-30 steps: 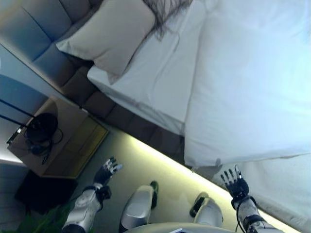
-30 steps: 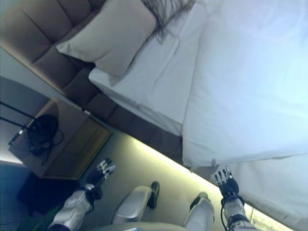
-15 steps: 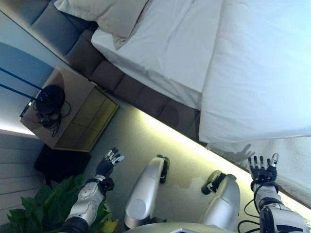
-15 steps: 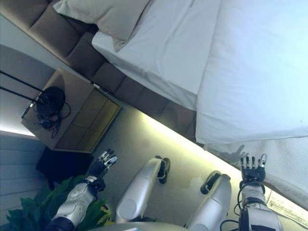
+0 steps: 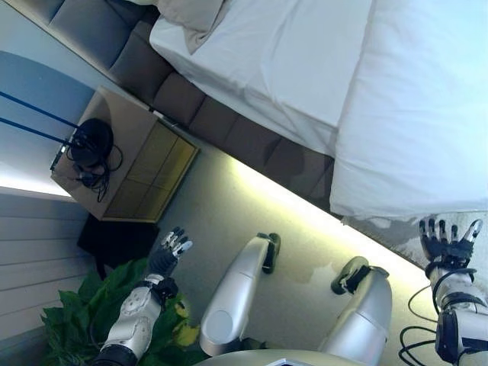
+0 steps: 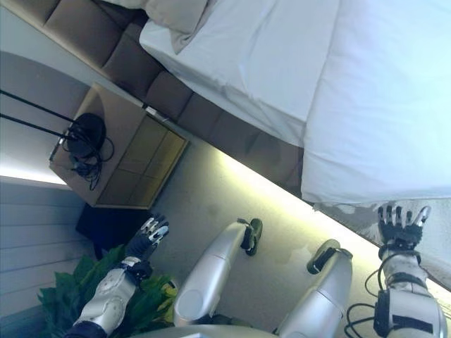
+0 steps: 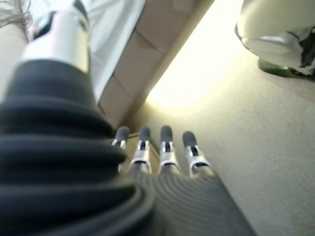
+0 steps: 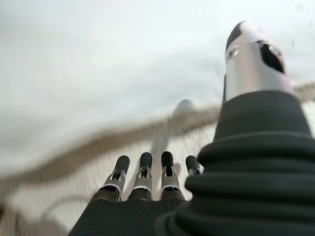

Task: Make the bed neatly

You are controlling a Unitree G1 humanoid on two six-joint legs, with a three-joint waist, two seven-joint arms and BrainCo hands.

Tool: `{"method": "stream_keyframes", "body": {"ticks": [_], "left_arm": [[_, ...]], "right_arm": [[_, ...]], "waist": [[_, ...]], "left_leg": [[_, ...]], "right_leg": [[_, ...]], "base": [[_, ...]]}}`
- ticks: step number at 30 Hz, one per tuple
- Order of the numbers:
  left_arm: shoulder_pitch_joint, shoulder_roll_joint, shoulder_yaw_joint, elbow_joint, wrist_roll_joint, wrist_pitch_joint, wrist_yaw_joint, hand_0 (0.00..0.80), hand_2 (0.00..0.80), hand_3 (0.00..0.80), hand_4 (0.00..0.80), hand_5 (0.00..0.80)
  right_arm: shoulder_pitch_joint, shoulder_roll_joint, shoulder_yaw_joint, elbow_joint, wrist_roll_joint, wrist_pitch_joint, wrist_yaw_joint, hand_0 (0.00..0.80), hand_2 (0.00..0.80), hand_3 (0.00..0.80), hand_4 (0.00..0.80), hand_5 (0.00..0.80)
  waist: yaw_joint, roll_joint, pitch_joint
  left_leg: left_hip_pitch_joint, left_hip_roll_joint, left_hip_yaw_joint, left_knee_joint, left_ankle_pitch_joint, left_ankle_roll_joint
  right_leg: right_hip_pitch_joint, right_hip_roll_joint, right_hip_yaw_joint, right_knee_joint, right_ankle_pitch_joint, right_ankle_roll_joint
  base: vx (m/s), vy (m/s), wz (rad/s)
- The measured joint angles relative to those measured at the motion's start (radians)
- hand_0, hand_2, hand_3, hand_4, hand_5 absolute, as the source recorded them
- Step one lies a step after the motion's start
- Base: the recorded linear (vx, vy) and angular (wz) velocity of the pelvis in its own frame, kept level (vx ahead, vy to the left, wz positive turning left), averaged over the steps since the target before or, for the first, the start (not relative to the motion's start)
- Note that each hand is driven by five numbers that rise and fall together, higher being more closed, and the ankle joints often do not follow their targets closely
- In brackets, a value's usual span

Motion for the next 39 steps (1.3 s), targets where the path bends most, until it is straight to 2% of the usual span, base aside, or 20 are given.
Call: {"method": "stream_keyframes", "body": {"ticks": [10,21,22,23,25,26,32,39], "left_arm": [[0.004,0.024,0.001,-0.023,-0.018,-0.015,-0.014,0.000,0.000,0.000,0.000,0.000],[0.007,0.024,0.001,-0.037,-0.049,-0.019,-0.017,0.000,0.000,0.000,0.000,0.000],[0.007,0.024,0.001,-0.037,-0.050,-0.019,-0.018,0.000,0.000,0.000,0.000,0.000],[0.008,0.024,0.001,-0.037,-0.053,-0.019,-0.019,0.000,0.000,0.000,0.000,0.000],[0.008,0.024,0.001,-0.041,-0.058,-0.019,-0.020,0.000,0.000,0.000,0.000,0.000],[0.008,0.024,0.001,-0.041,-0.058,-0.019,-0.020,0.000,0.000,0.000,0.000,0.000],[0.036,0.024,0.002,-0.041,-0.058,-0.019,-0.024,0.000,0.000,0.000,0.000,0.000],[0.037,0.023,0.001,-0.040,-0.058,-0.021,-0.030,0.000,0.000,0.000,0.000,0.000]], "right_arm": [[-0.063,-0.069,0.001,0.002,-0.005,0.019,-0.011,0.000,0.000,0.000,0.000,0.000],[-0.115,-0.109,0.011,0.010,-0.145,0.037,-0.061,0.000,0.000,0.000,0.000,0.000],[-0.115,-0.109,0.012,0.010,-0.156,0.040,-0.061,0.085,0.085,0.085,0.085,0.085],[-0.115,-0.109,0.012,0.011,-0.163,0.043,-0.061,0.242,0.242,0.242,0.242,0.242],[-0.115,-0.111,0.022,0.021,-0.181,0.042,-0.061,0.684,0.684,0.684,0.684,0.684],[-0.115,-0.113,0.026,0.024,-0.196,0.041,-0.061,0.800,0.800,0.800,0.800,0.800],[-0.166,-0.118,0.047,0.017,-0.293,0.033,-0.033,0.800,0.800,0.800,0.800,0.800],[-0.168,-0.099,0.090,0.017,-0.363,0.025,-0.006,0.800,0.800,0.800,0.800,0.800]], "waist": [[0.000,0.028,0.022],[0.003,0.028,0.030],[0.004,0.029,0.033],[0.007,0.029,0.035],[0.016,0.028,0.037],[0.023,0.028,0.037],[0.026,0.028,0.037],[0.042,0.026,0.038]], "left_leg": [[-0.035,-0.003,0.007,0.006,0.002,0.002],[-0.028,0.008,0.020,-0.002,0.003,0.001],[-0.019,0.009,0.021,-0.003,0.003,0.001],[-0.009,0.010,0.020,-0.006,0.003,0.001],[0.011,0.009,0.019,-0.016,0.003,0.001],[0.018,0.007,0.017,-0.021,0.003,0.000],[0.023,0.002,0.003,-0.026,0.011,0.000],[0.098,-0.003,-0.006,-0.104,0.039,-0.003]], "right_leg": [[-0.042,0.000,0.010,0.002,0.007,0.005],[-0.042,0.011,0.018,-0.011,0.018,-0.004],[-0.032,0.012,0.016,-0.013,0.019,-0.004],[-0.021,0.013,0.015,-0.016,0.018,-0.004],[-0.001,0.013,0.010,-0.024,0.018,-0.003],[0.006,0.013,0.009,-0.029,0.016,0.001],[0.026,0.011,-0.005,-0.041,0.023,0.003],[0.109,0.015,-0.034,-0.110,0.045,0.003]], "base": [[-0.004,0.011,-0.01],[0.044,0.013,-0.04],[0.078,-0.022,-0.05],[0.087,-0.017,-0.03],[0.085,0.004,-0.01],[0.083,0.022,0.02],[0.045,0.022,0.05],[0.032,-0.001,0.01]]}}
